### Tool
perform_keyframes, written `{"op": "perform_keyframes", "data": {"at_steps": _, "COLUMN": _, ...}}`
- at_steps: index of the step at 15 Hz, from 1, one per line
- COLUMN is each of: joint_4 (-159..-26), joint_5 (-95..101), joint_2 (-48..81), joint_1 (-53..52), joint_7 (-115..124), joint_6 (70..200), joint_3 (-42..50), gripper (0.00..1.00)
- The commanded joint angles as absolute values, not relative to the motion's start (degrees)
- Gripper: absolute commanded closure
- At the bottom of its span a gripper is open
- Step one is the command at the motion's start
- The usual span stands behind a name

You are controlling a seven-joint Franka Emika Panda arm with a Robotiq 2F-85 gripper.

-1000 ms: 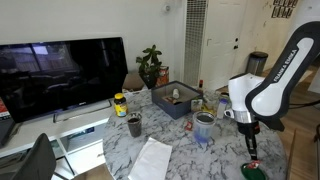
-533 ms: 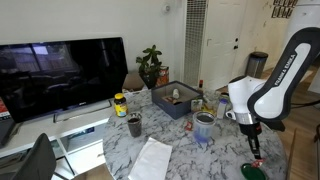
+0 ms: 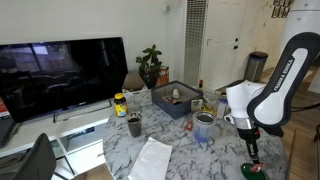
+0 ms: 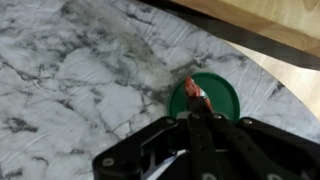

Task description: Put the tomato ketchup on the green lid, lift the green lid and put the ketchup in the grey cup

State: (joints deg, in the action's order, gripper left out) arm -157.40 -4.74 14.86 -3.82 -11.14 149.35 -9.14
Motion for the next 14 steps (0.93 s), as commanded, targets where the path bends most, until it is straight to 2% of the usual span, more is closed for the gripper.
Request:
{"op": "perform_keyframes", "data": {"at_steps": 1, "joint_4": -156.2, "joint_5": -3.7, "joint_2": 17.4, "joint_1": -5.7, "joint_7": -6.4, "joint_6": 152.8, "joint_3": -9.1, "gripper": 1.0}}
{"op": "perform_keyframes", "data": {"at_steps": 14, "joint_4": -151.3, "joint_5": -4.8, "joint_2": 21.2, "joint_1": -9.6, "joint_7": 1.7, "joint_6": 159.2, "joint_3": -11.2, "gripper": 1.0}}
